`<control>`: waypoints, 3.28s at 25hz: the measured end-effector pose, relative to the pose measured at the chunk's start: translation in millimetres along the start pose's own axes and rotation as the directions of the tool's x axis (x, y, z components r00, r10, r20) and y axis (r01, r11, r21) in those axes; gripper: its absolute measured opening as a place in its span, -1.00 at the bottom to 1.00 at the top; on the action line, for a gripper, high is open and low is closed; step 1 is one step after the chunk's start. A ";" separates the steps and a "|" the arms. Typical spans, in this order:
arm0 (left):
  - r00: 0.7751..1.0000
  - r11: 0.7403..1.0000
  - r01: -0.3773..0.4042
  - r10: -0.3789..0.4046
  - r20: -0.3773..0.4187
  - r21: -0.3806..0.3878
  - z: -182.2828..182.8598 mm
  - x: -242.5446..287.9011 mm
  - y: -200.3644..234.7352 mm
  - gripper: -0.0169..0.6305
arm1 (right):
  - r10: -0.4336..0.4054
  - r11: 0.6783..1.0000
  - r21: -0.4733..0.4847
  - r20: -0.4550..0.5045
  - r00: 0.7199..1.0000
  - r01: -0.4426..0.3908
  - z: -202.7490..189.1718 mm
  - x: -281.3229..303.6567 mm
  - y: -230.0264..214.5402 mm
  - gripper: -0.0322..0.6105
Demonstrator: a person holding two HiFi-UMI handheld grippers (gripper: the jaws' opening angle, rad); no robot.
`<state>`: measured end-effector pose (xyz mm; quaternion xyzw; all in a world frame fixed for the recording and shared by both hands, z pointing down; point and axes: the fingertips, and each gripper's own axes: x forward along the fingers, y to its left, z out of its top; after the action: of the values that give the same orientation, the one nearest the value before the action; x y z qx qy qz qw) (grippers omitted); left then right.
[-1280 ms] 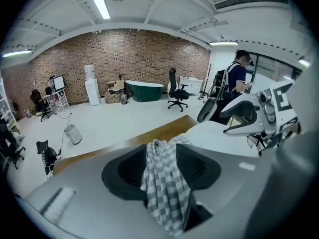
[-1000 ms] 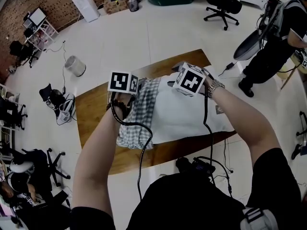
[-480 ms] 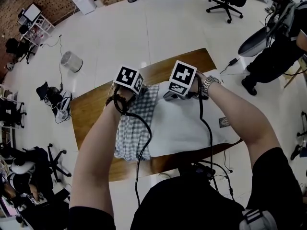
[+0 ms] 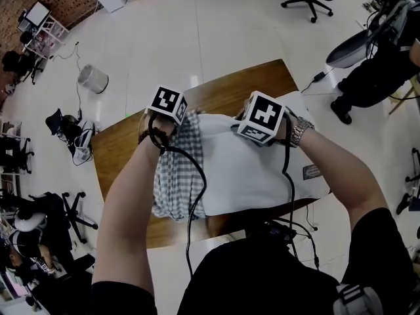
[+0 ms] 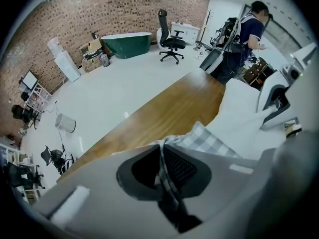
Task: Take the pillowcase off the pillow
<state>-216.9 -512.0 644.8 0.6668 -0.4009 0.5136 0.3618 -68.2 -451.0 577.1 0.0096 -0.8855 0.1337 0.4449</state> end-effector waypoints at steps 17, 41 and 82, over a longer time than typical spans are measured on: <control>0.991 0.979 -0.132 0.132 -0.010 -0.154 -44.5 -45.3 84.1 -0.87 | -0.105 0.992 -0.059 0.082 0.991 0.110 0.5 -72.2 17.2 -0.82; 0.939 0.969 -0.116 0.179 0.295 -0.220 -103.8 -89.0 66.9 -0.35 | -0.372 0.923 -0.047 0.131 0.919 0.381 -9.4 -34.6 24.5 -0.24; 0.856 0.897 0.191 0.046 0.515 -0.398 -321.2 -75.1 -89.5 0.14 | -0.682 0.522 -0.585 0.151 0.716 0.621 -20.1 110.8 235.8 0.15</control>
<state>-274.0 -175.2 633.0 0.6958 -0.5607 0.2007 0.4014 -151.4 -207.4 622.3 0.1928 -0.7883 -0.3282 0.4835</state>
